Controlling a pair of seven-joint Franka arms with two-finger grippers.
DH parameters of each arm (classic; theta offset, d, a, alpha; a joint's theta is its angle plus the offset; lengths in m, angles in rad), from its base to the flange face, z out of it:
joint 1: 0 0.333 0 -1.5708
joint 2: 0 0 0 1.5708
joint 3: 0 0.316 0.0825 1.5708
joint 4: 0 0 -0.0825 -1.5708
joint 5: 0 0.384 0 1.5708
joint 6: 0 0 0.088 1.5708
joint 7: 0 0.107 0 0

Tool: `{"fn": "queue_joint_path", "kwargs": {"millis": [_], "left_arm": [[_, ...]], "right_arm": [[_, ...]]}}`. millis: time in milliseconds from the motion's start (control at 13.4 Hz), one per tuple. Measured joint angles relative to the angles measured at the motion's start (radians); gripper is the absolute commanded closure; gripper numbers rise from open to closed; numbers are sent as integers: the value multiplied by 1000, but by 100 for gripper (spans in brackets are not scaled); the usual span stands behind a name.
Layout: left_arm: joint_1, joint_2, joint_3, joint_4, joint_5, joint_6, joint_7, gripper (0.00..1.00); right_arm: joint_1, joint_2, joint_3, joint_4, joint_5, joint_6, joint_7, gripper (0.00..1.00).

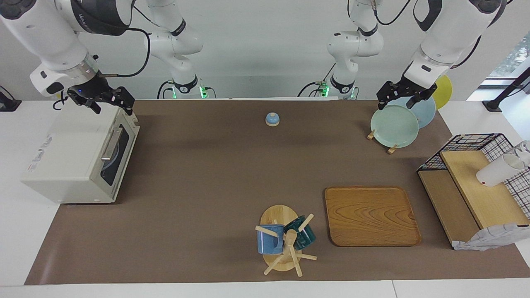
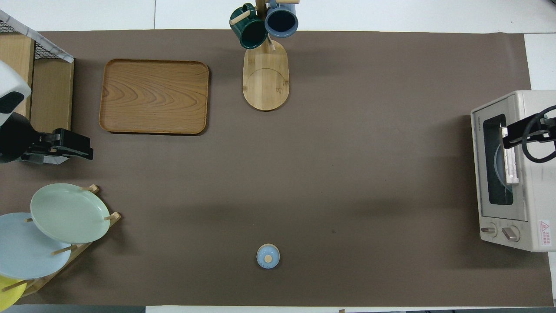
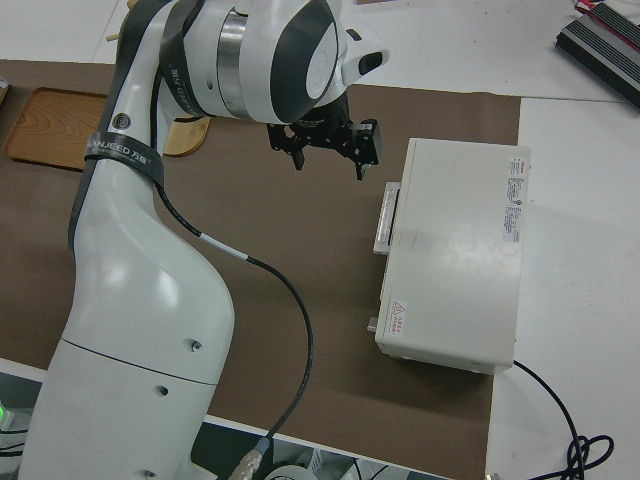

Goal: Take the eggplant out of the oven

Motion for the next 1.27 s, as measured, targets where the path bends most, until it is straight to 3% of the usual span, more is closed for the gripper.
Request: {"fn": "queue_joint_path", "kwargs": {"millis": [448,598,672,971,1270], "left_arm": [[0,0,0,0,0,0,0,0],[0,0,0,0,0,0,0,0],[0,0,0,0,0,0,0,0],[0,0,0,0,0,0,0,0],[0,0,0,0,0,0,0,0]], "right_arm": [[0,0,0,0,0,1,0,0],[-5,0,0,-6,0,43,0,80],[-9,-2,0,-21,0,87,0,100],[-11,-39,0,-187,0,289,0,100],[-35,-58,-2,-313,-23,408,0,100]]}}
